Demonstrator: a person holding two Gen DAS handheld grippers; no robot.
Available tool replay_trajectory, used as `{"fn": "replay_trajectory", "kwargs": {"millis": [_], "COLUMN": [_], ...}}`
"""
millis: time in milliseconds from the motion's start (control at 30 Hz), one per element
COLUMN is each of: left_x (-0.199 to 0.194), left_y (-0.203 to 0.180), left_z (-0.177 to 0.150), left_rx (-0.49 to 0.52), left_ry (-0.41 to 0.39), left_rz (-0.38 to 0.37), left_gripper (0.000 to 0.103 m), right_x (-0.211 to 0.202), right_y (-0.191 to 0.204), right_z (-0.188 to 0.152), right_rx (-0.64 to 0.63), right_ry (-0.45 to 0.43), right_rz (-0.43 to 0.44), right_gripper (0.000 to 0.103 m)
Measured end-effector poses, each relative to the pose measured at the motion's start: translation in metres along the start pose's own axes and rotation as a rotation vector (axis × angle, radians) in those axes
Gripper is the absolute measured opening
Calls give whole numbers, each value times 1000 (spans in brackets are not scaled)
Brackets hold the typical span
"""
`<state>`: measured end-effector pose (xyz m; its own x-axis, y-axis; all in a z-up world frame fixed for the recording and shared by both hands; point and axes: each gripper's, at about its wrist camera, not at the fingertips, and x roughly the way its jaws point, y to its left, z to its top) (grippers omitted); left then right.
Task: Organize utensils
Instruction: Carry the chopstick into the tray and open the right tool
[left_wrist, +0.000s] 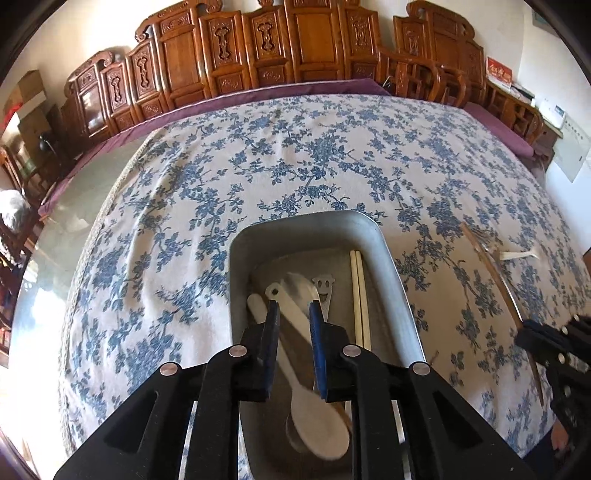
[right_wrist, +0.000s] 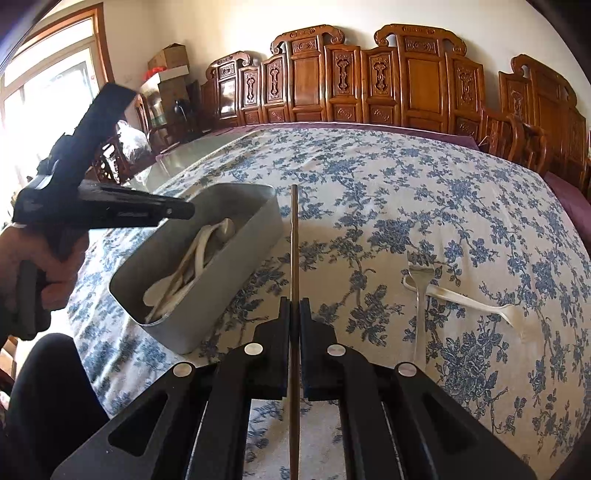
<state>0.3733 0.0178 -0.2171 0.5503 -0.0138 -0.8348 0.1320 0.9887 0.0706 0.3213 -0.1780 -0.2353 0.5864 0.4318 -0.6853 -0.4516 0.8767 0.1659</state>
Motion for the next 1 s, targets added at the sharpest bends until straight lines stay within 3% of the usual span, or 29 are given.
{"fn": "replay_trajectory", "kwargs": {"millis": [333, 433, 533, 600, 667, 800, 1000], "left_x": [-52, -68, -81, -86, -91, -94, -90], "left_y": [19, 30, 42, 51, 59, 73, 87], "left_z": [-21, -27, -32, -36, -40, -48, -68], "left_rx": [-7, -19, -35, -49, -56, -68, -87], "left_ry": [-77, -98, -120, -125, -135, -133, -114], "left_rz": [-30, -38, -47, -52, -48, -43, -32], "left_gripper": [21, 34, 53, 72, 80, 88, 89], "right_x": [-11, -11, -10, -8, -5, 6, 34], "right_y": [41, 54, 67, 76, 83, 95, 103], "right_z": [18, 24, 30, 35, 40, 49, 63], "right_rx": [-3, -16, -31, -38, -43, -43, 20], "right_ry": [-16, -11, -2, 5, 12, 38, 80], "right_rz": [8, 7, 6, 7, 8, 10, 37], "right_gripper": [6, 6, 6, 6, 6, 6, 6]}}
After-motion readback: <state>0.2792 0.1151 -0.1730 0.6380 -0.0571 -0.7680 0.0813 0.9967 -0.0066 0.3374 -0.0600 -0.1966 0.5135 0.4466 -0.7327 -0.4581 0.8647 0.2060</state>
